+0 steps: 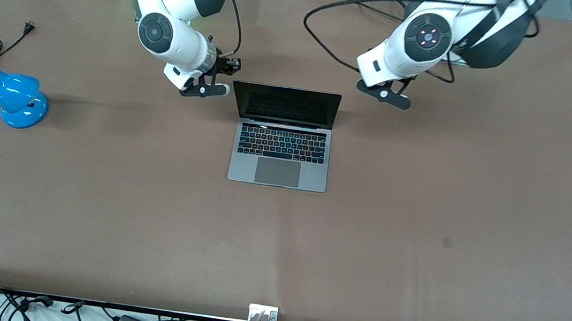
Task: Close laptop with both arms from behind
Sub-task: 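Move both grippers behind the laptop screen, one at each screen corner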
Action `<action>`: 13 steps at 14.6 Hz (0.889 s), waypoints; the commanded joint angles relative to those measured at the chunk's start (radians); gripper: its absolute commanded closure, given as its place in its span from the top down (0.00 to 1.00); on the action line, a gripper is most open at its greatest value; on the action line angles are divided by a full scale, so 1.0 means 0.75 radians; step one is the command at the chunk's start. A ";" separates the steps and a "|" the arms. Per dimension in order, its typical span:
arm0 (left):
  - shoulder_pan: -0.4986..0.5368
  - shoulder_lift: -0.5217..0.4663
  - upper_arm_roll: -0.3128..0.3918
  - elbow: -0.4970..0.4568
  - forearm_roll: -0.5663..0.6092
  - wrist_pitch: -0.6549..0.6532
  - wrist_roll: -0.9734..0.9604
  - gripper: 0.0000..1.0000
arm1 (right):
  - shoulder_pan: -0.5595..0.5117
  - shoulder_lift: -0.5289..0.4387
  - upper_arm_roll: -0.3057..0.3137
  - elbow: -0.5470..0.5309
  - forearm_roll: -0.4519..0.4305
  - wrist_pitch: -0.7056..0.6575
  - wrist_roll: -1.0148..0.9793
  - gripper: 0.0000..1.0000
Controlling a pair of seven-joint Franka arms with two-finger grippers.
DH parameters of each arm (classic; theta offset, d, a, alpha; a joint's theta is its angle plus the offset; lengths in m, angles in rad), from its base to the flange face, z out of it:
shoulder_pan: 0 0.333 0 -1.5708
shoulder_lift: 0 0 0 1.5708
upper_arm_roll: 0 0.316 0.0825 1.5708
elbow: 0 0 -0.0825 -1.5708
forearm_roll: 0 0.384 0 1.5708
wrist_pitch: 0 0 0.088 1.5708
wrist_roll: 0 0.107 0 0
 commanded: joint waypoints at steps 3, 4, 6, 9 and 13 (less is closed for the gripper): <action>0.027 -0.046 -0.122 -0.150 -0.175 0.328 -0.028 0.01 | 0.066 0.062 -0.014 -0.003 0.024 0.108 0.054 0.00; 0.027 -0.044 -0.134 -0.164 -0.178 0.371 -0.046 0.01 | 0.068 0.066 -0.014 -0.003 0.026 0.116 0.058 0.00; 0.027 -0.044 -0.165 -0.179 -0.178 0.412 -0.085 0.01 | 0.078 0.076 -0.014 -0.001 0.028 0.126 0.060 0.00; 0.017 -0.036 -0.177 -0.227 -0.178 0.542 -0.111 0.01 | 0.076 0.099 -0.014 0.007 0.028 0.150 0.062 0.00; 0.009 0.025 -0.181 -0.297 -0.170 0.806 -0.117 0.01 | 0.076 0.111 -0.014 0.007 0.028 0.183 0.062 0.00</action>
